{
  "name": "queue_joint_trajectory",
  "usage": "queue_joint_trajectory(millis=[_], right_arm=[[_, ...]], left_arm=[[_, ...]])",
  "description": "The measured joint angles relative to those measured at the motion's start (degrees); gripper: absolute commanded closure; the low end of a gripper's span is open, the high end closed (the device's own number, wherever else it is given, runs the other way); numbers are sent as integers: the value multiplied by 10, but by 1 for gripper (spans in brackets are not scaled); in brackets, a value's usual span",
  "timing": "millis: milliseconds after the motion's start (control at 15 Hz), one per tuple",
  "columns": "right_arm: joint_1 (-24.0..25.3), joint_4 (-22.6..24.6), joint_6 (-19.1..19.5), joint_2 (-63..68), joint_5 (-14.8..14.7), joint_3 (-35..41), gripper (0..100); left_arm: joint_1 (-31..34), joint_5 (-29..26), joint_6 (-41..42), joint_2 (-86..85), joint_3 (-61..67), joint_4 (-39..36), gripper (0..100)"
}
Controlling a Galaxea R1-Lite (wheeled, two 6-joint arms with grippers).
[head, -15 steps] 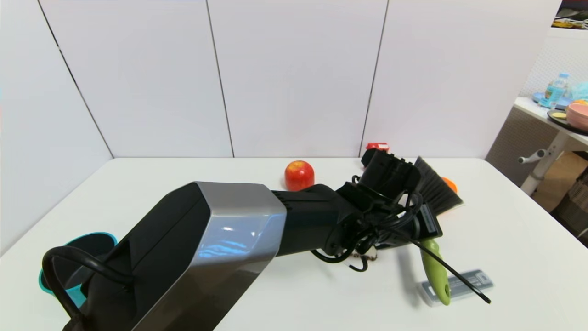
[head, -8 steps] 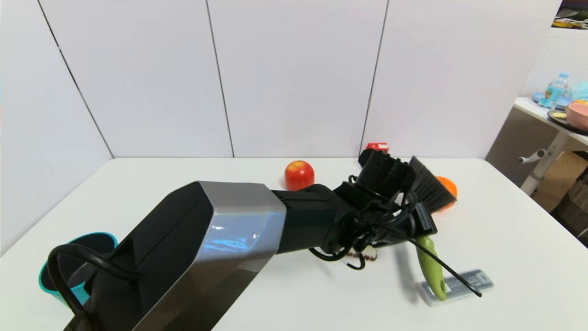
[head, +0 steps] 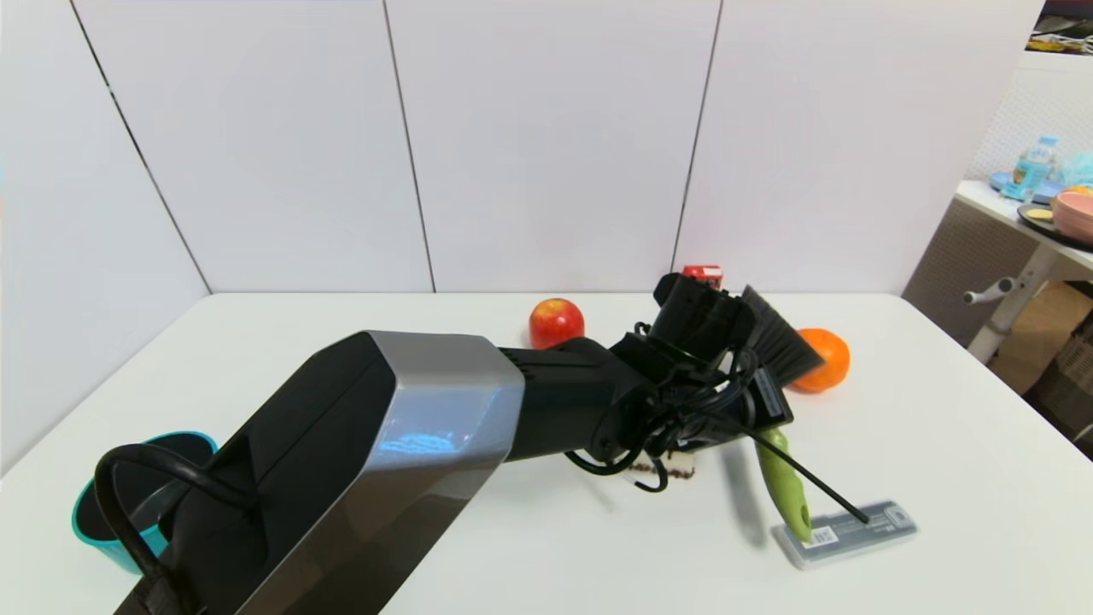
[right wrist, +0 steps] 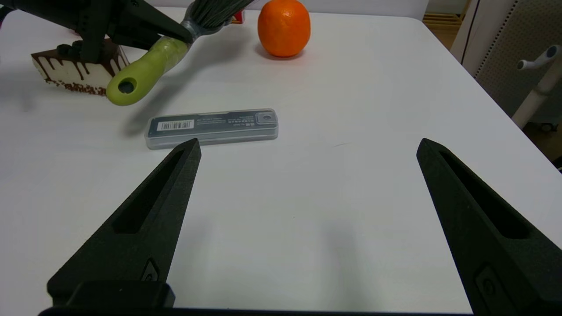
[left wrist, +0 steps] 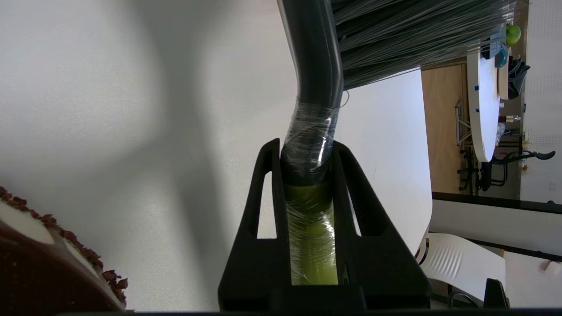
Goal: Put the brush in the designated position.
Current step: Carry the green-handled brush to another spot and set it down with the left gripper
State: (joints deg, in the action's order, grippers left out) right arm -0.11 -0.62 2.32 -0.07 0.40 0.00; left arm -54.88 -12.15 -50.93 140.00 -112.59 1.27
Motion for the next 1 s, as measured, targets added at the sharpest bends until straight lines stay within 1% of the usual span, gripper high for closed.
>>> queue_joint_trajectory(millis=[1000], right_arm=[[0, 0, 0, 0, 0, 0, 0]], left_arm=[[2, -1, 6, 10, 0, -1, 100]])
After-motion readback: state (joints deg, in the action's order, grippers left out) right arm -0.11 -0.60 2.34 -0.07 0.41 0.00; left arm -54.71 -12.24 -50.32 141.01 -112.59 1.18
